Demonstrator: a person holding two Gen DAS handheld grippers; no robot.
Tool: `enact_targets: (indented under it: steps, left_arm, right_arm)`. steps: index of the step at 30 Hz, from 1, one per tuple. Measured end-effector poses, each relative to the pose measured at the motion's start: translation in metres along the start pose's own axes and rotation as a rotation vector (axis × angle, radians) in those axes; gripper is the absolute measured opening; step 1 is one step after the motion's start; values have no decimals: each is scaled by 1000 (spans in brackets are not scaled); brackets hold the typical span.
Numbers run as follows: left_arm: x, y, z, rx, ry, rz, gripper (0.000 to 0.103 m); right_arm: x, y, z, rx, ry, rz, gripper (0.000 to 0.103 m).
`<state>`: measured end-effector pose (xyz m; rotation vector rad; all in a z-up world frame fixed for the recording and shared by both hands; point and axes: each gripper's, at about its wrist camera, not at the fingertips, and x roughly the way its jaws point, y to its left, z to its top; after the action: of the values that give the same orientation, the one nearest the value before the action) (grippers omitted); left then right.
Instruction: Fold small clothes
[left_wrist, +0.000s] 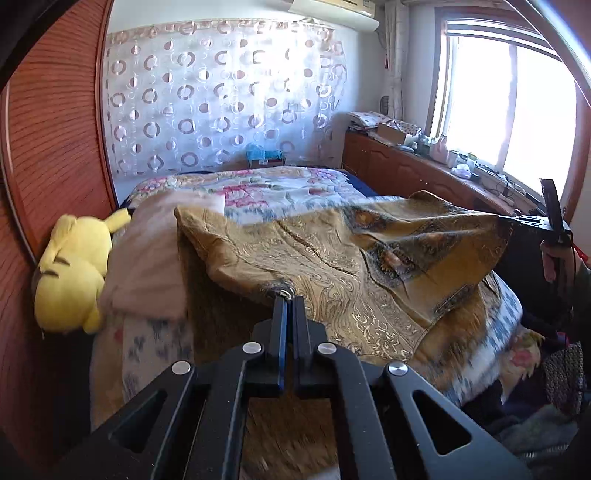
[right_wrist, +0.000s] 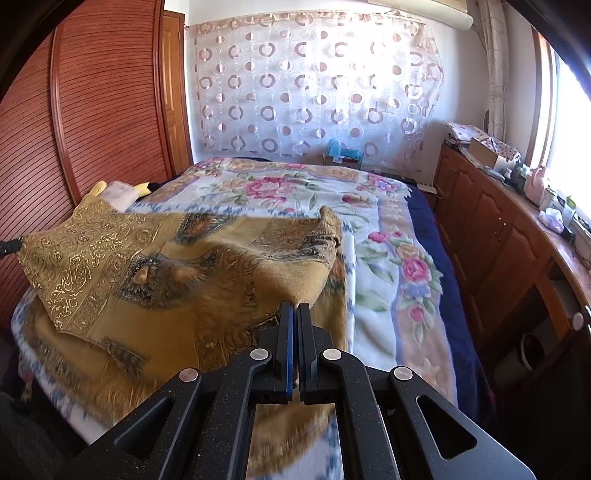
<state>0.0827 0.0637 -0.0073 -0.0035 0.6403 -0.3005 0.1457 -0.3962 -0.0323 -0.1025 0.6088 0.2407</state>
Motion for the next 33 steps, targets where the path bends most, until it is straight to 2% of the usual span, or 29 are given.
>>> enact_targets:
  steps: [5, 9, 11, 16, 20, 23, 26, 29, 30, 32, 33]
  left_arm:
    - [0, -2, -32, -16, 41, 28, 3]
    - [17, 5, -54, -18, 89, 54, 3]
    - [21, 6, -58, -14, 97, 65, 3]
    - [13, 10, -50, -47, 65, 43, 3]
    - [-8, 15, -38, -91, 9, 21, 3]
    - [-20, 13, -33, -83, -6, 35, 3]
    - [-20, 10, -37, -63, 15, 54, 3]
    - [-13, 14, -44, -57, 41, 71, 4]
    - [-10, 16, -47, -60, 56, 76, 6]
    - [-6, 21, -50, -65, 65, 76, 30]
    - [-6, 22, -51, -67, 63, 73, 38]
  right_arm:
    - [-1, -6, -24, 40, 57, 15, 1]
    - [26, -11, -49, 82, 132, 23, 1]
    - [36, -12, -50, 95, 145, 25, 1]
    - [29, -18, -37, 116, 96, 23, 1]
    - [0, -19, -26, 119, 23, 16, 1]
    - [-21, -16, -19, 113, -14, 10, 1]
    - [-22, -14, -20, 107, -7, -2, 1]
    - [-9, -10, -30, 86, 31, -61, 1]
    - [-7, -7, -35, 88, 44, -72, 2]
    - [-3, -2, -35, 93, 58, -88, 12]
    - [-2, 0, -35, 94, 57, -91, 17]
